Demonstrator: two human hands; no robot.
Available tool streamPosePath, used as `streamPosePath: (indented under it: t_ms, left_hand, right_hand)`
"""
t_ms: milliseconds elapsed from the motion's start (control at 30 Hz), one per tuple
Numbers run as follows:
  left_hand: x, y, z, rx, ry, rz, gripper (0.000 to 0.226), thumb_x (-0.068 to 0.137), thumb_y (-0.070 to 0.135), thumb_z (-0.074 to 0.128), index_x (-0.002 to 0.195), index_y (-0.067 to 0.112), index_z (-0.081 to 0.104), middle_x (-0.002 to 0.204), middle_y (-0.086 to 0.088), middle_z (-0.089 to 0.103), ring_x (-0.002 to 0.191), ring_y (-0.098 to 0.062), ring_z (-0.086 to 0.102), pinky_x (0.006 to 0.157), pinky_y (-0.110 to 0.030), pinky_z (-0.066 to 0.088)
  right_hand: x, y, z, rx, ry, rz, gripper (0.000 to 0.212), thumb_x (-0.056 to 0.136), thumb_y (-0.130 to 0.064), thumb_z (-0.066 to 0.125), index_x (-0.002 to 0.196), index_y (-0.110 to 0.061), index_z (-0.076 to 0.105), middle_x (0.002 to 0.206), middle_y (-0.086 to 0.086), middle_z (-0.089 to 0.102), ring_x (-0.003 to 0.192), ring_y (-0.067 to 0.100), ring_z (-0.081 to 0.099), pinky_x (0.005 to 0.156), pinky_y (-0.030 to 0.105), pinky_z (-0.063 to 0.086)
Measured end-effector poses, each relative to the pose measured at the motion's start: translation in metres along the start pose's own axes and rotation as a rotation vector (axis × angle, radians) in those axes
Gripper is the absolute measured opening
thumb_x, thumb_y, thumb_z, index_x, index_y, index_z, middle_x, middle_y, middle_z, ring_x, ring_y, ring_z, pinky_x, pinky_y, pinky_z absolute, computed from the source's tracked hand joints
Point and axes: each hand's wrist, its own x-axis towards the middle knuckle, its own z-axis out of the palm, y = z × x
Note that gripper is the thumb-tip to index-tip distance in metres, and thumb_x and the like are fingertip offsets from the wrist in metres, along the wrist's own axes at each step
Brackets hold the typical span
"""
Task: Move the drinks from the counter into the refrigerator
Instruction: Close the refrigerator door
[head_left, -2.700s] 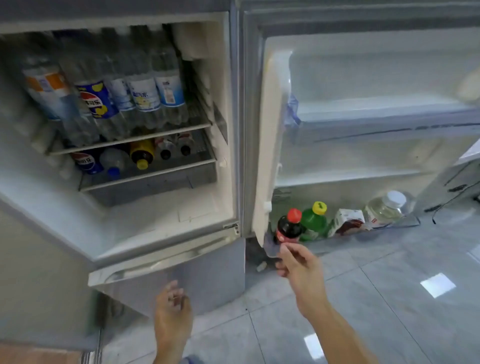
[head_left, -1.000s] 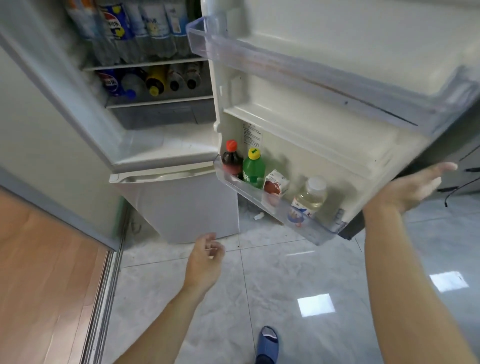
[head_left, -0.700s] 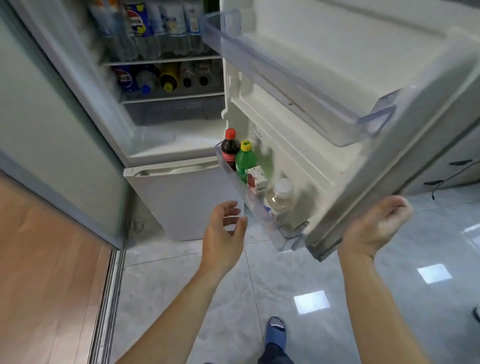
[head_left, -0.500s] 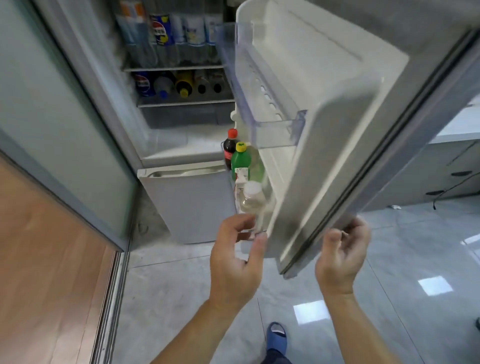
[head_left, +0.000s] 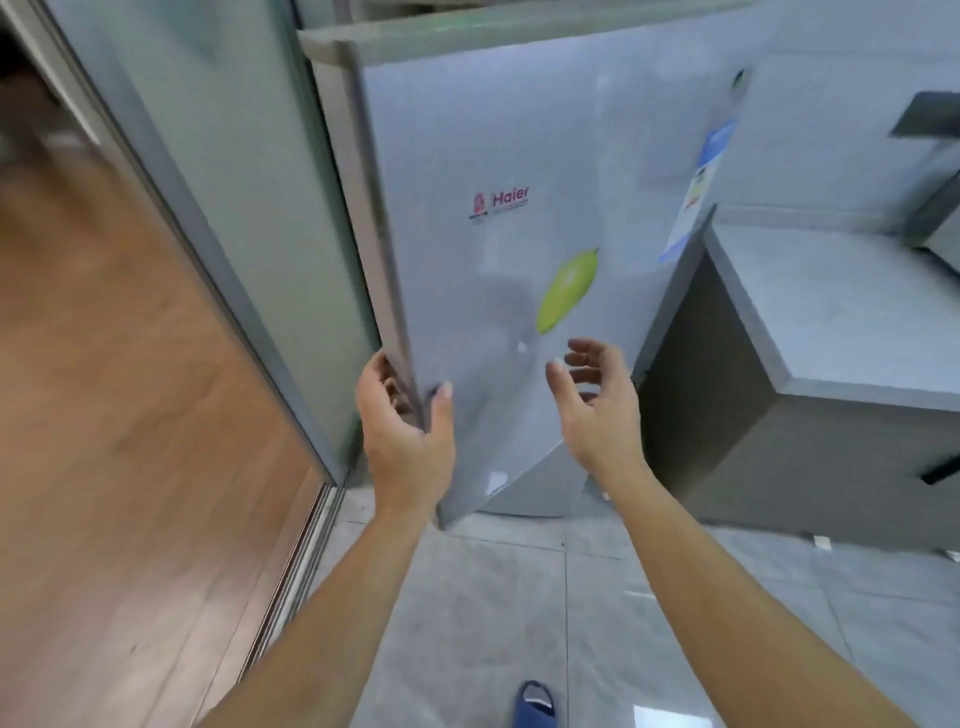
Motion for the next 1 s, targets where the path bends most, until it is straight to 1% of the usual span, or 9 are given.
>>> streamPosePath:
  t_ms: [67,167,333,433,533,667,767,867,1000]
  left_hand:
    - [0.038,-0.008,0.001,0.035,0.045,-0.023,0.072,0.078,0.045,0.068,0.14,0.023,0.04,0.129,0.001,0.058,0.111,-0.013,0.062,0.095,-0.044,0.054]
    - [0.091,-0.018,-0.001,0.126,0.028,-0.047,0.071,0.075,0.049,0.067,0.137,0.024,0.043,0.127,0.003,0.06,0.109,-0.012,0.063,0.096,-0.041,0.054]
    - [0.163,-0.028,0.01,0.214,0.018,-0.021,0.052,0.085,0.031,0.067,0.132,0.026,0.046,0.126,0.004,0.059,0.111,-0.015,0.06,0.1,-0.045,0.05]
    - [0.197,-0.029,0.023,0.265,0.007,-0.07,0.059,0.084,0.043,0.067,0.136,0.031,0.042,0.13,0.012,0.055,0.116,-0.01,0.057,0.102,-0.041,0.048]
    - [0.231,-0.028,0.039,0.207,-0.027,-0.126,0.067,0.079,0.048,0.07,0.136,0.023,0.044,0.134,0.006,0.058,0.12,-0.013,0.058,0.105,-0.043,0.048]
    - [0.273,-0.029,0.062,0.167,-0.054,-0.177,0.086,0.064,0.059,0.068,0.138,0.021,0.044,0.132,0.004,0.06,0.12,-0.012,0.06,0.106,-0.043,0.048]
    - [0.301,-0.032,0.078,0.156,-0.105,-0.193,0.081,0.066,0.056,0.07,0.136,0.023,0.045,0.131,0.004,0.062,0.12,-0.013,0.06,0.106,-0.043,0.047]
    - [0.324,-0.035,0.093,0.145,-0.137,-0.222,0.089,0.073,0.055,0.072,0.145,0.017,0.036,0.141,0.001,0.056,0.129,-0.017,0.054,0.11,-0.043,0.043]
    - [0.339,-0.041,0.105,0.207,-0.055,-0.2,0.082,0.075,0.056,0.076,0.136,0.014,0.04,0.136,-0.001,0.057,0.126,-0.021,0.054,0.104,-0.031,0.041]
  right_hand:
    - [0.031,0.001,0.009,-0.025,-0.002,-0.001,0.032,0.091,-0.033,0.069,0.119,-0.023,0.055,0.111,-0.001,0.061,0.095,0.013,0.061,0.07,0.014,0.05]
    - [0.077,0.003,0.016,-0.089,0.014,-0.052,0.037,0.089,-0.036,0.07,0.12,-0.025,0.054,0.113,-0.006,0.056,0.095,0.009,0.057,0.077,0.028,0.054]
    - [0.145,0.001,0.022,-0.123,0.005,-0.133,0.04,0.088,-0.034,0.071,0.122,-0.02,0.054,0.112,-0.006,0.054,0.096,0.013,0.056,0.086,0.04,0.053]
    - [0.172,0.002,0.03,-0.144,-0.018,-0.136,0.04,0.087,-0.032,0.071,0.122,-0.019,0.054,0.111,-0.007,0.053,0.096,0.014,0.054,0.09,0.037,0.049]
    - [0.192,0.004,0.038,-0.188,-0.031,-0.171,0.044,0.087,-0.031,0.071,0.125,-0.016,0.053,0.111,-0.006,0.051,0.103,0.016,0.052,0.093,0.03,0.043]
    - [0.214,0.006,0.05,-0.25,-0.029,-0.161,0.045,0.087,-0.03,0.071,0.126,-0.018,0.052,0.112,-0.009,0.049,0.11,0.013,0.048,0.083,0.016,0.029]
    - [0.228,0.007,0.06,-0.281,-0.012,-0.139,0.047,0.087,-0.032,0.071,0.127,-0.021,0.051,0.117,-0.006,0.051,0.11,0.012,0.046,0.084,0.018,0.028]
    - [0.237,0.01,0.07,-0.309,0.024,-0.13,0.049,0.086,-0.033,0.072,0.128,-0.023,0.049,0.121,-0.004,0.051,0.103,0.006,0.039,0.084,0.022,0.031]
    - [0.239,0.014,0.084,-0.353,0.119,-0.124,0.049,0.083,-0.037,0.073,0.123,-0.026,0.047,0.118,-0.009,0.048,0.101,0.005,0.037,0.078,0.027,0.034]
